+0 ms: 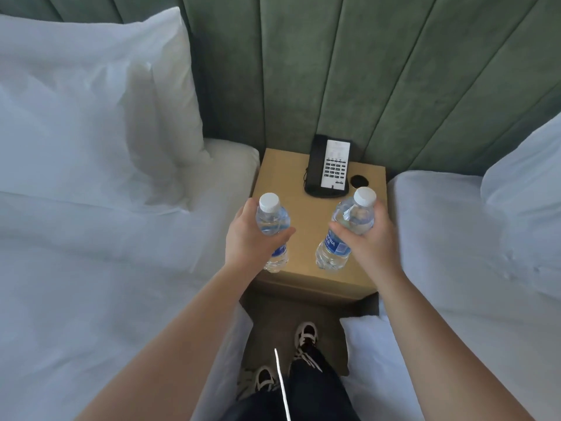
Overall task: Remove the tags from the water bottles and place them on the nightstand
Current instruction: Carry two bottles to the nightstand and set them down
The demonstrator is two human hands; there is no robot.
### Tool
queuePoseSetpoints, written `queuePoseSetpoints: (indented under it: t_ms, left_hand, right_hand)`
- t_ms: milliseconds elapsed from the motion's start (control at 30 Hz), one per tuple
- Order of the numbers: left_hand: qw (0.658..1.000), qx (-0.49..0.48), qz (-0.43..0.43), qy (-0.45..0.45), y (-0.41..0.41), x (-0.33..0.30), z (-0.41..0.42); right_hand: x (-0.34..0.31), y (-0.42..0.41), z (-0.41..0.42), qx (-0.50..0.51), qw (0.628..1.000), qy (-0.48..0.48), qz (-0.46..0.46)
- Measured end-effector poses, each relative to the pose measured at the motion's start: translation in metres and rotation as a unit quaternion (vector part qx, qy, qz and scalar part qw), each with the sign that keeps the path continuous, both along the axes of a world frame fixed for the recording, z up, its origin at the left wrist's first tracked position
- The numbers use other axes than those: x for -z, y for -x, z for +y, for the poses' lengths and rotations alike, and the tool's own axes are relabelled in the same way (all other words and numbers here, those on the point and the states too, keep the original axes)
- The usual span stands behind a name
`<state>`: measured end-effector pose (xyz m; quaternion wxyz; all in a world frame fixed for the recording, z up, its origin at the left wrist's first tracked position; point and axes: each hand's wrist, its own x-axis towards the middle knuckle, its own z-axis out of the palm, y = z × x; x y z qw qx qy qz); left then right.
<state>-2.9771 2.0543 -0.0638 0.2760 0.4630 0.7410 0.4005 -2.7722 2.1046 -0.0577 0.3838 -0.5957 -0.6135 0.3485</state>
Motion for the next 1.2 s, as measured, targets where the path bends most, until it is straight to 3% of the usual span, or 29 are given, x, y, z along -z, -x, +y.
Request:
queuePoseSetpoints:
  t_ms: [433, 800, 1200]
  left_hand:
    - [0.996, -0.077, -0.010, 0.047, 0.024, 0.062, 0.152]
    - [1.000, 0.002, -0.023, 0.009, 0.079, 0.120, 0.302]
    - [0.998, 0.053, -0.025, -0.014, 0.132, 0.188, 0.428]
  right_hand:
    - [0.068, 0.042, 0.182, -0.082, 0.994, 0.063, 0.044]
    - [0.124, 0.106, 0.322, -0.068, 0.992, 0.084, 0.068]
    - [0.179, 0.135, 0.425, -0.104, 0.992, 0.044, 0.050]
